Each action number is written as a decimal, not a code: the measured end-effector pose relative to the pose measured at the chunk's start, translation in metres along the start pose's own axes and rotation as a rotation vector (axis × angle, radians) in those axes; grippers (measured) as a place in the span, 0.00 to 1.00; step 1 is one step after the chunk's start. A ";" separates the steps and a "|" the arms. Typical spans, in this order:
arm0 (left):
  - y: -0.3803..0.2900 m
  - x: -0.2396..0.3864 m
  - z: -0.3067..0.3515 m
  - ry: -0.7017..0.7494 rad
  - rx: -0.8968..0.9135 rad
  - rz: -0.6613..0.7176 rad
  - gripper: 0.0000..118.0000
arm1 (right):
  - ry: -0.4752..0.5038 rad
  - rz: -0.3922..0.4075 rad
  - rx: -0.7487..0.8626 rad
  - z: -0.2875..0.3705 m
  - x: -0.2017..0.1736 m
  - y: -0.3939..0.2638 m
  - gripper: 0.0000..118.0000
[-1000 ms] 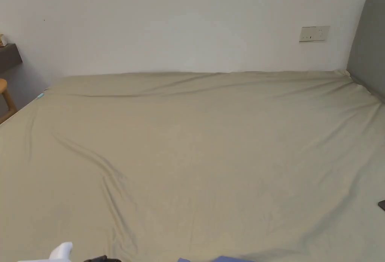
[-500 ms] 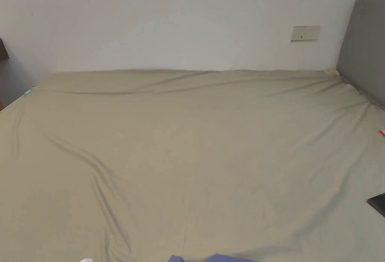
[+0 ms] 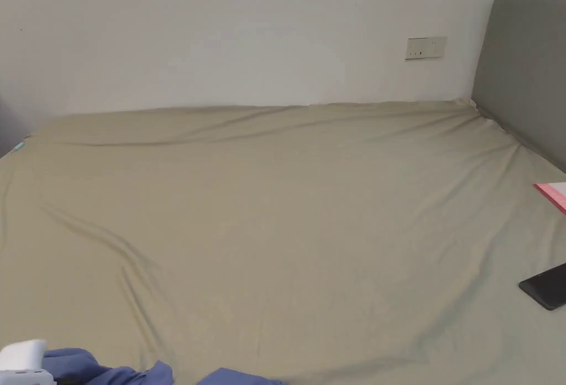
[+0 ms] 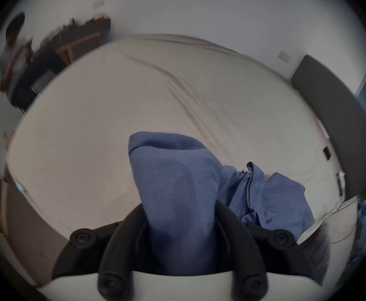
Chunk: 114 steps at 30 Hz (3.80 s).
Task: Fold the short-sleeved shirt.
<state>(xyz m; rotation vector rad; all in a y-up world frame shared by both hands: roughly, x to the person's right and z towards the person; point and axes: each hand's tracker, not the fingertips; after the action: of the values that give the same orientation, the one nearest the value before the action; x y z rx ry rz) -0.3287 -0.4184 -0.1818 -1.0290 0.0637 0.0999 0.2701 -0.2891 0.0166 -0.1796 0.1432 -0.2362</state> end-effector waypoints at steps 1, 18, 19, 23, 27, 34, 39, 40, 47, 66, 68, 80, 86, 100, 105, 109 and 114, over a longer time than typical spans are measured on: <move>0.006 0.011 0.013 -0.018 -0.031 -0.031 0.21 | 0.000 -0.002 -0.005 -0.001 0.001 -0.001 0.02; -0.055 0.209 -0.071 -0.436 -0.169 -0.213 0.82 | -0.053 -0.003 -0.089 -0.001 0.001 -0.022 0.02; -0.054 0.208 -0.067 -0.526 -0.159 -0.190 0.90 | -0.056 0.000 -0.090 0.000 0.001 -0.022 0.02; -0.037 0.182 -0.040 -0.539 -0.125 -0.042 0.91 | -0.065 0.010 -0.096 0.002 0.006 -0.023 0.02; -0.016 0.143 0.014 -0.474 0.175 0.130 0.91 | -0.067 0.000 -0.079 0.005 0.010 -0.022 0.02; -0.035 0.164 -0.003 -0.329 0.147 0.175 0.78 | -0.048 -0.065 -0.093 -0.001 0.016 -0.027 0.02; -0.076 0.237 -0.050 -0.193 0.059 -0.104 0.75 | -0.067 -0.043 -0.098 0.004 0.013 -0.030 0.02; -0.080 0.248 -0.058 -0.157 0.050 -0.143 0.75 | -0.068 -0.048 -0.097 0.006 0.014 -0.030 0.02; -0.087 0.267 -0.066 -0.082 0.102 -0.219 0.77 | -0.078 -0.072 -0.098 0.010 0.016 -0.031 0.02; -0.057 0.011 0.102 -0.201 0.368 0.281 0.00 | 0.394 0.031 -0.474 -0.194 -0.142 -0.128 0.02; -0.064 0.000 0.103 -0.255 0.347 0.314 0.00 | 0.332 0.028 -0.729 -0.235 -0.164 -0.171 0.02; -0.038 0.004 0.050 -0.533 0.218 0.288 0.91 | 0.370 -0.196 -0.834 -0.271 -0.127 -0.268 0.02; -0.026 0.058 -0.084 -0.778 -0.160 0.250 0.91 | 0.422 -0.262 -0.823 -0.271 -0.115 -0.273 0.02; -0.052 0.061 -0.108 -0.681 -0.120 0.150 0.58 | 0.450 -0.166 -0.787 -0.264 -0.122 -0.267 0.02; -0.044 0.039 -0.124 -0.835 -0.181 0.410 0.71 | 0.460 -0.194 -0.793 -0.265 -0.111 -0.267 0.02; -0.042 0.050 -0.121 -0.787 -0.179 0.307 0.52 | 0.455 -0.189 -0.785 -0.263 -0.111 -0.266 0.02; -0.041 0.059 -0.106 -0.763 -0.188 0.291 0.38 | 0.454 -0.201 -0.790 -0.263 -0.111 -0.264 0.02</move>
<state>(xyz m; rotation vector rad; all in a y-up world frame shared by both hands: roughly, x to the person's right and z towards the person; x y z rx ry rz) -0.2658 -0.5270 -0.2076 -1.1053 -0.5000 0.7671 0.0633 -0.5564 -0.1757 -0.9303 0.6720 -0.4110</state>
